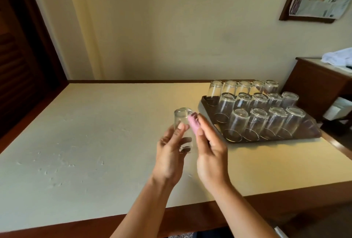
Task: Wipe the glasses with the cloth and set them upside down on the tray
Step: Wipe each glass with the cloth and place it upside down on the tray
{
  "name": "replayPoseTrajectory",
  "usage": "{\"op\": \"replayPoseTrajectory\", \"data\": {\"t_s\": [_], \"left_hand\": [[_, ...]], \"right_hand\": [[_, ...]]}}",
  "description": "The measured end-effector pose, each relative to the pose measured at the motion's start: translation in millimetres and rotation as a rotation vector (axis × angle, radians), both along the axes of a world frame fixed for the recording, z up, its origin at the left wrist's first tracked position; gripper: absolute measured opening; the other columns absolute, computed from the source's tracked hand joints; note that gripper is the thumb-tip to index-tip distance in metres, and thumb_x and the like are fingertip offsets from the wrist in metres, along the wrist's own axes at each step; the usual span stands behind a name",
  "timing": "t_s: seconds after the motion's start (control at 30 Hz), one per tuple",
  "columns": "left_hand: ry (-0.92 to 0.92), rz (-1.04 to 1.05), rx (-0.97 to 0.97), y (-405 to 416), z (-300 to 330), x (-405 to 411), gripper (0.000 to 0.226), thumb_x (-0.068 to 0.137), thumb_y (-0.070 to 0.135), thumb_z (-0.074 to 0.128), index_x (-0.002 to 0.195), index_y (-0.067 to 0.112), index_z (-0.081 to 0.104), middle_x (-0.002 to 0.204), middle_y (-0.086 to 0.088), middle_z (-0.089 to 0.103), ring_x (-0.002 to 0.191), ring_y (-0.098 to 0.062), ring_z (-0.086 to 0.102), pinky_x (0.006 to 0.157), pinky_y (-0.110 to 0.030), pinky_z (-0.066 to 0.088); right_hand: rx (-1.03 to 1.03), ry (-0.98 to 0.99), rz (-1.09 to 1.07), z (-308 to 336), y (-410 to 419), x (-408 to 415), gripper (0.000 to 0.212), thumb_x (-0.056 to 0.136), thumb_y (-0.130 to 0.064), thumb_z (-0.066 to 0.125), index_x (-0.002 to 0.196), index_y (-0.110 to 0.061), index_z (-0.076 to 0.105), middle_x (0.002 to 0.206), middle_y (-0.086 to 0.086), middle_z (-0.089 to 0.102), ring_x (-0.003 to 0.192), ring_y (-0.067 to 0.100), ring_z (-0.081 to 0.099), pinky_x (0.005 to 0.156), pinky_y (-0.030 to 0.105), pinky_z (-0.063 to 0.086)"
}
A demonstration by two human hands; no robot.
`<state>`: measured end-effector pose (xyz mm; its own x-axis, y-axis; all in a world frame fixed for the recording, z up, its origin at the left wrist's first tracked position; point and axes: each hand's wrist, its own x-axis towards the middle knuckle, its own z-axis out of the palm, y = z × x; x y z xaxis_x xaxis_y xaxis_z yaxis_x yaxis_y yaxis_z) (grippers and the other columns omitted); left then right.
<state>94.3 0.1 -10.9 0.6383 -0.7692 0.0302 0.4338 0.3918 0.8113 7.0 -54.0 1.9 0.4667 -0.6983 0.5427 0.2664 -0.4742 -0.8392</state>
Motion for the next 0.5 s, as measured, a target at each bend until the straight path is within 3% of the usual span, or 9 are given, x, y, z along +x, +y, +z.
{"op": "replayPoseTrajectory", "data": {"t_s": [0.03,0.1,0.2,0.3,0.4,0.5], "left_hand": [[0.046,0.01,-0.011,-1,3,1,0.038,0.09,0.036,0.074,0.123,0.017,0.073,0.113,-0.007,0.074,0.091,-0.02,0.066,0.073,-0.03,0.052],[0.041,-0.027,0.004,0,5,6,0.042,0.09,0.045,0.062,0.129,0.029,0.067,0.117,-0.002,0.077,0.093,-0.02,0.073,0.078,-0.033,0.059],[-0.05,-0.138,0.06,4,5,6,0.048,0.093,0.046,0.063,0.14,0.049,0.054,0.126,0.001,0.074,0.09,-0.023,0.071,0.087,-0.044,0.054],[-0.064,-0.007,0.025,1,2,1,0.062,0.088,0.038,0.071,0.148,0.037,0.054,0.117,-0.005,0.072,0.083,-0.024,0.063,0.081,-0.043,0.05],[-0.074,0.099,0.026,-2,12,6,0.06,0.093,0.048,0.068,0.145,0.019,0.058,0.119,-0.011,0.071,0.091,-0.025,0.063,0.08,-0.037,0.048],[-0.121,0.023,0.049,3,20,12,0.053,0.101,0.054,0.051,0.149,0.033,0.054,0.13,-0.004,0.072,0.105,-0.029,0.071,0.094,-0.043,0.055]], "right_hand": [[-0.069,0.013,-0.011,-11,9,0,0.043,0.108,-0.019,0.047,0.14,-0.046,0.055,0.147,-0.014,0.057,0.14,0.008,0.05,0.115,0.032,0.043],[-0.16,0.028,-0.023,-26,12,-1,0.043,0.106,-0.022,0.046,0.147,-0.036,0.049,0.154,-0.014,0.049,0.147,0.014,0.041,0.12,0.042,0.038],[0.004,-0.008,0.024,-6,-11,4,0.046,0.104,-0.023,0.046,0.143,-0.047,0.05,0.151,-0.019,0.051,0.148,0.011,0.039,0.124,0.041,0.032],[0.025,0.005,0.026,8,-25,8,0.041,0.103,-0.025,0.047,0.143,-0.031,0.051,0.157,-0.008,0.045,0.147,0.005,0.038,0.121,0.025,0.032],[-0.057,0.025,0.07,-11,-1,7,0.042,0.105,-0.012,0.047,0.146,-0.016,0.051,0.159,0.004,0.044,0.15,0.018,0.037,0.121,0.032,0.034],[-0.11,-0.056,0.079,-17,2,9,0.044,0.106,-0.01,0.047,0.149,-0.02,0.051,0.162,0.005,0.04,0.148,0.023,0.042,0.12,0.043,0.037]]}}
